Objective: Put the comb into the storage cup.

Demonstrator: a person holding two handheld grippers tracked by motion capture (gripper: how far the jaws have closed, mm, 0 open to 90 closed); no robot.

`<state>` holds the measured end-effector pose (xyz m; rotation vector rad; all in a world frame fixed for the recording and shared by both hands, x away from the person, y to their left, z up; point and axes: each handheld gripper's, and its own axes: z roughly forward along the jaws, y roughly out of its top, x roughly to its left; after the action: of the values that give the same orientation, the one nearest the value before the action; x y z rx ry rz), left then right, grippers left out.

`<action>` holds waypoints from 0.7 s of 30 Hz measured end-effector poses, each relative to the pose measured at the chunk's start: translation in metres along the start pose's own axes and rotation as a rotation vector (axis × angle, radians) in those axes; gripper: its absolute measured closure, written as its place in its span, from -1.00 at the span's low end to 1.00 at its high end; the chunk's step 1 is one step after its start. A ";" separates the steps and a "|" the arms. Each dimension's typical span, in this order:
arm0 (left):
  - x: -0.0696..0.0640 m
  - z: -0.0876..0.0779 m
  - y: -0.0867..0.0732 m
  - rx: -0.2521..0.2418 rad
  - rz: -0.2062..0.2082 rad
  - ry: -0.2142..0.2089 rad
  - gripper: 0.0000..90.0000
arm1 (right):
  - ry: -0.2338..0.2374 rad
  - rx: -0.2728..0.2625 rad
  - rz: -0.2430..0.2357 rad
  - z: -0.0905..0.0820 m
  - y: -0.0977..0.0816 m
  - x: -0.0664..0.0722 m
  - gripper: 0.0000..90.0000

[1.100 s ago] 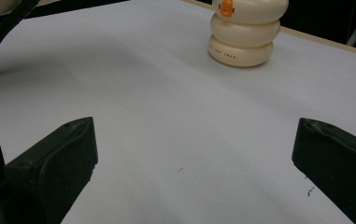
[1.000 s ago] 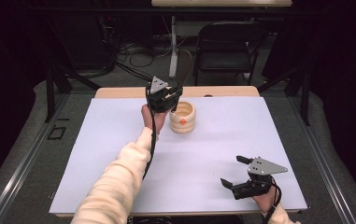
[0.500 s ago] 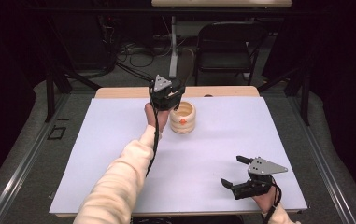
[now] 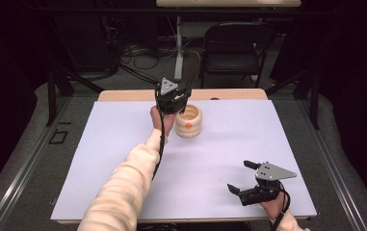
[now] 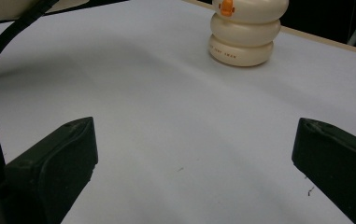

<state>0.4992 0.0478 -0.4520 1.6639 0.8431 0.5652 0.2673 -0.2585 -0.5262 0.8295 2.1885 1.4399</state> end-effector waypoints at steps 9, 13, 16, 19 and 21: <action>0.000 0.004 -0.003 0.006 -0.004 -0.006 0.60 | 0.000 0.000 0.000 0.000 0.000 0.000 -1.00; -0.001 0.006 -0.004 0.008 -0.007 -0.008 0.60 | -0.001 -0.001 0.000 0.000 0.000 0.000 -1.00; -0.001 0.007 -0.005 0.015 -0.004 -0.008 0.60 | -0.001 -0.001 -0.001 0.000 0.000 0.000 -1.00; -0.001 0.009 -0.007 0.021 -0.004 -0.010 0.60 | 0.000 -0.001 0.000 0.000 0.000 0.000 -1.00; -0.001 0.010 -0.008 0.023 -0.005 -0.013 0.60 | 0.001 -0.001 0.000 0.000 0.000 0.000 -1.00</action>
<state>0.5038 0.0419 -0.4618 1.6843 0.8468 0.5427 0.2672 -0.2587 -0.5261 0.8287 2.1883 1.4409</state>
